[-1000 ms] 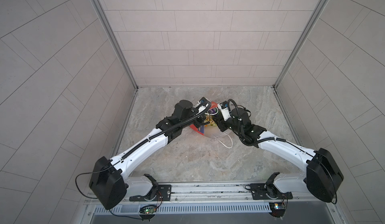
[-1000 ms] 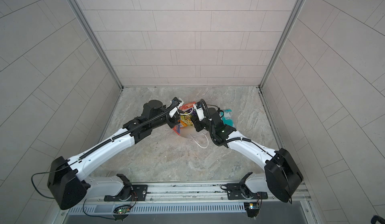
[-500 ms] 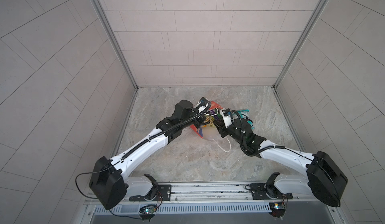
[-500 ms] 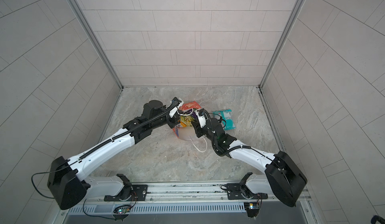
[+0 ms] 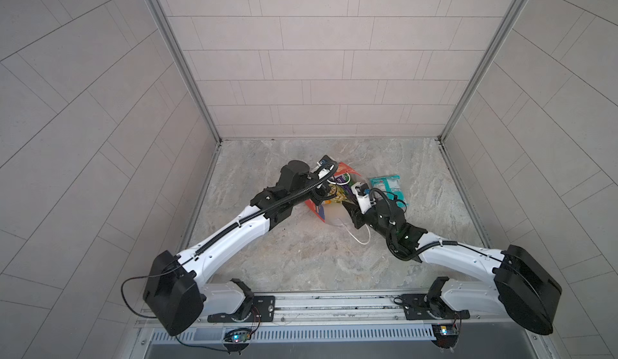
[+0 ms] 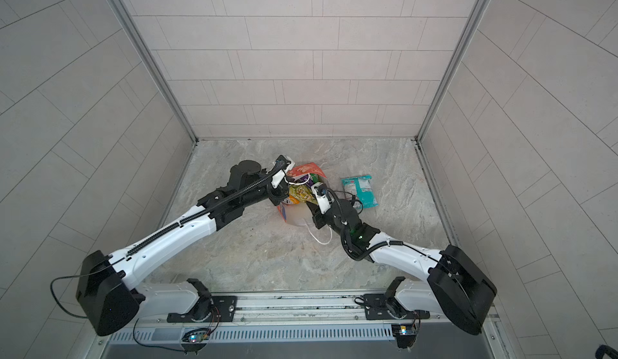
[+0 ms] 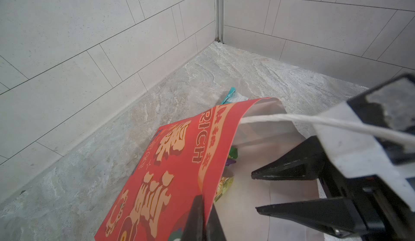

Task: Take the snacks out of the paper bag
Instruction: Pick up the snack from the paper bag.

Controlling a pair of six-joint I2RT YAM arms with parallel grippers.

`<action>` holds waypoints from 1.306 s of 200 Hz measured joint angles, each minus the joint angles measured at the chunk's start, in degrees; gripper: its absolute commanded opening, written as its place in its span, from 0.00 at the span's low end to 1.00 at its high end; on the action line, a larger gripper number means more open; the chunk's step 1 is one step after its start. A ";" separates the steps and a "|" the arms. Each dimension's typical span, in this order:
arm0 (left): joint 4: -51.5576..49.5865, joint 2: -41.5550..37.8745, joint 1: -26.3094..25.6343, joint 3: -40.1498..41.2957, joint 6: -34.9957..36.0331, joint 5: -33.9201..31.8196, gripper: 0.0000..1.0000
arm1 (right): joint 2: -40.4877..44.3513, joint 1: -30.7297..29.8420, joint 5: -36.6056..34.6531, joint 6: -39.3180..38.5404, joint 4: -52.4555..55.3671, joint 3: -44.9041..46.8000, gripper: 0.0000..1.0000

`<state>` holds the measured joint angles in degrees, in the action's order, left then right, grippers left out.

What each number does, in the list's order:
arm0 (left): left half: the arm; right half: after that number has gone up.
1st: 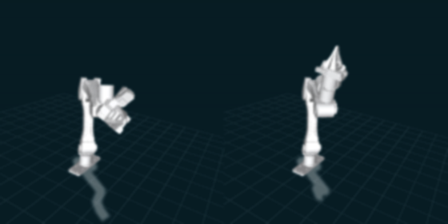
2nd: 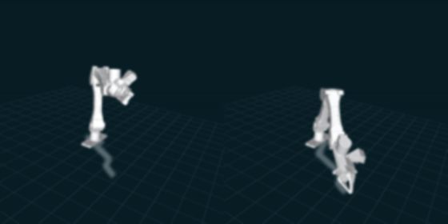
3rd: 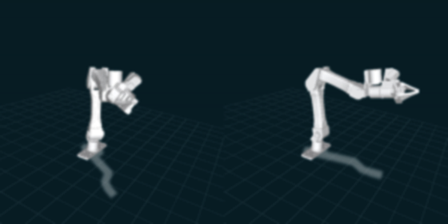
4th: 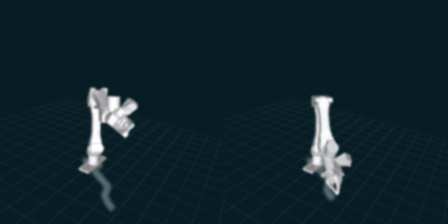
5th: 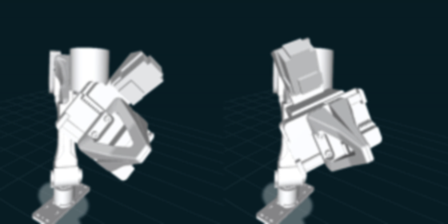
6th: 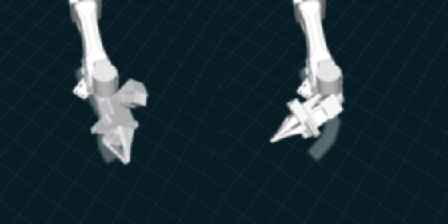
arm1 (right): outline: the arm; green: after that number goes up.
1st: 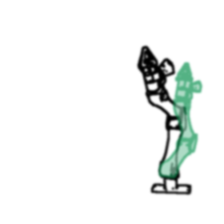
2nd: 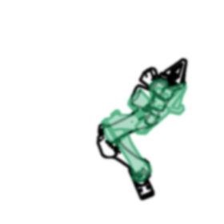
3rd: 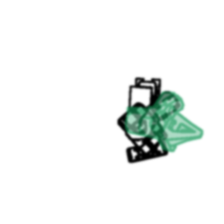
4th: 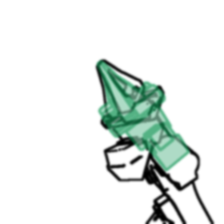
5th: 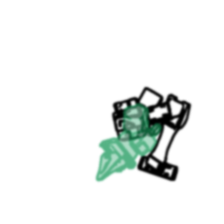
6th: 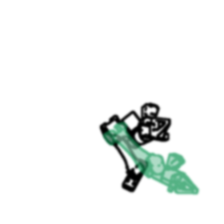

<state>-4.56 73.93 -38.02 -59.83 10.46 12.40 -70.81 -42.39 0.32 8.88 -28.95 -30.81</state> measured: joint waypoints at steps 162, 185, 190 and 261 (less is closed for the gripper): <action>0.24 0.00 0.07 -0.04 0.02 0.37 0.00 | -20.11 0.07 -7.32 0.44 2.03 -13.81 0.22; 0.33 0.00 0.07 -0.04 0.04 0.17 0.00 | -20.65 0.26 -7.43 0.26 1.73 -13.97 0.11; 0.35 0.00 0.07 -0.04 0.02 0.15 0.00 | -20.65 0.31 -7.34 0.39 1.73 -13.97 0.09; 0.79 0.02 0.07 -0.02 0.02 -0.57 0.00 | -15.61 0.28 -5.75 0.26 3.93 -13.64 0.00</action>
<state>-3.77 73.95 -37.95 -59.86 10.48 11.84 -86.41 -42.11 -5.43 9.15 -25.02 -44.45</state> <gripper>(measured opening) 0.050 0.050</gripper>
